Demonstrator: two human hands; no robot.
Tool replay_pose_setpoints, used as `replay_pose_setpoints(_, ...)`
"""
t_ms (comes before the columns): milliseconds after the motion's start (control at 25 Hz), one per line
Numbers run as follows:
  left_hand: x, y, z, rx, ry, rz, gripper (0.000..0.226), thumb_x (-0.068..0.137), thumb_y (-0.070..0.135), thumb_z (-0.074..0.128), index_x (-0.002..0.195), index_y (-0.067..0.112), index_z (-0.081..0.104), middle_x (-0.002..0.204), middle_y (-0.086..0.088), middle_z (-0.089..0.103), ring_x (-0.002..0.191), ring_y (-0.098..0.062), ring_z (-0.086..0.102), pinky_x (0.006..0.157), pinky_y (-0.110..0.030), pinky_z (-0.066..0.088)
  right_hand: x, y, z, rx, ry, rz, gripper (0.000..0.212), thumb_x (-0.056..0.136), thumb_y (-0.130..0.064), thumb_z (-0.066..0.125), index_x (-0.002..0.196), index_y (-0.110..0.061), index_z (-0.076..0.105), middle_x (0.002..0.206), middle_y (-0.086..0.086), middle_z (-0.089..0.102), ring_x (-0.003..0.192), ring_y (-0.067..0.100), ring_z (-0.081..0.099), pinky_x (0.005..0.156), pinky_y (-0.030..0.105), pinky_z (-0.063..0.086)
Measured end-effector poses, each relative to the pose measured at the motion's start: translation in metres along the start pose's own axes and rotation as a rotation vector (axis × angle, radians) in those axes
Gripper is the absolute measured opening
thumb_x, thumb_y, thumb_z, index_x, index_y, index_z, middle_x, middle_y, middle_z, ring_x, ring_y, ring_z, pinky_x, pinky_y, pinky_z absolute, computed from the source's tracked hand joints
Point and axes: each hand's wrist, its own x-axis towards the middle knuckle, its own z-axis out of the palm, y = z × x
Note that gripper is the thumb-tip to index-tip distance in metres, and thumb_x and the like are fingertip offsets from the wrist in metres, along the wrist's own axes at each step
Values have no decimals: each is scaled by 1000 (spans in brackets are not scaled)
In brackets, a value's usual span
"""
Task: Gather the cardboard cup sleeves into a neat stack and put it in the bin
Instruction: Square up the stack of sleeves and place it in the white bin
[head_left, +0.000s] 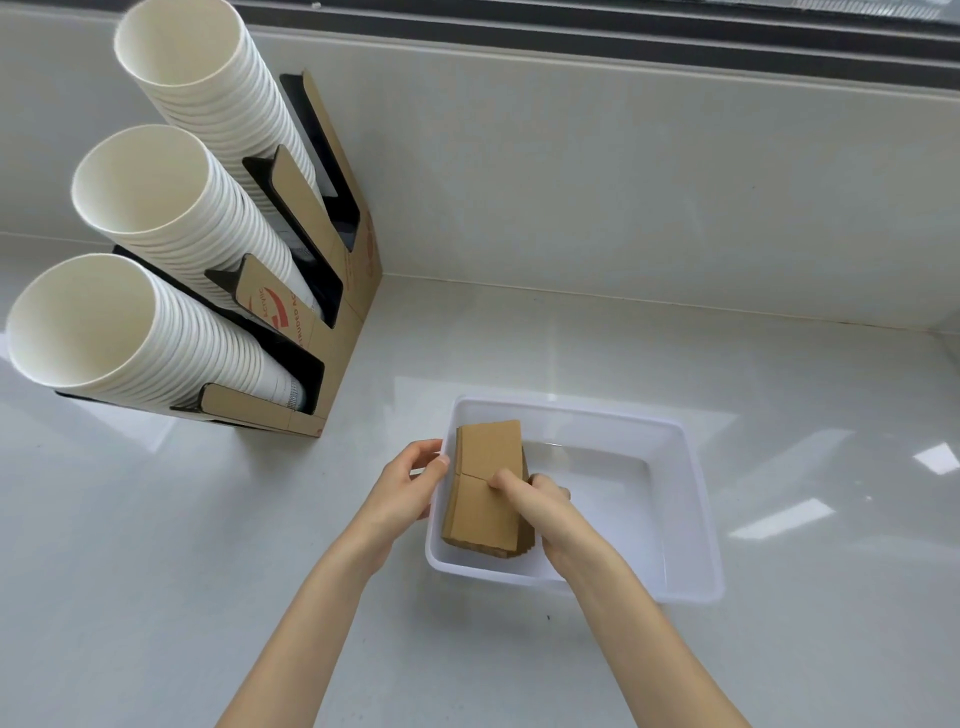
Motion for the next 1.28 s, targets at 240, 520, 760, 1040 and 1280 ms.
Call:
replay_pose_setpoints(240, -2, 0, 3, 1, 20, -1, 38, 93, 29, 40, 129, 18, 43, 128, -2, 49, 113, -17, 50, 81, -30, 43, -2, -3, 13, 103, -99, -26, 97, 45, -71, 54, 126, -17, 49, 134, 1, 46, 114, 23, 54, 104, 40, 43)
replay_pose_setpoints(520, -7, 0, 4, -13, 17, 9, 37, 93, 27, 41, 129, 17, 44, 123, 0, 51, 107, -15, 53, 71, -22, 46, -7, -3, 21, 40, -37, -45, 72, 86, -57, 37, 140, -11, 26, 144, 8, 22, 136, 25, 25, 113, 37, 26)
replay_pose_setpoints(760, -7, 0, 3, -7, 13, 4, 37, 93, 27, 41, 129, 17, 44, 125, -2, 51, 111, -18, 52, 84, -32, 45, -6, -2, 18, 33, -33, -71, 68, 85, -55, 41, 137, -12, 34, 140, 7, 29, 130, 25, 35, 112, 40, 31)
replay_pose_setpoints(1040, -6, 12, 2, 159, 18, 18, 39, 93, 25, 39, 131, 15, 39, 132, -7, 48, 113, -20, 48, 93, -34, 44, -20, -5, -6, 71, -98, -112, 69, 89, -43, 46, 145, -15, 18, 151, 5, 31, 135, 23, 35, 109, 35, 33)
replay_pose_setpoints(1280, -14, 31, 9, 474, -9, 121, 57, 92, 30, 40, 142, 14, 17, 150, -9, 29, 136, -25, 32, 107, -36, 32, -43, -8, -26, -327, -23, -233, 63, 90, -35, 43, 146, -17, 18, 152, 6, 30, 139, 23, 29, 111, 33, 27)
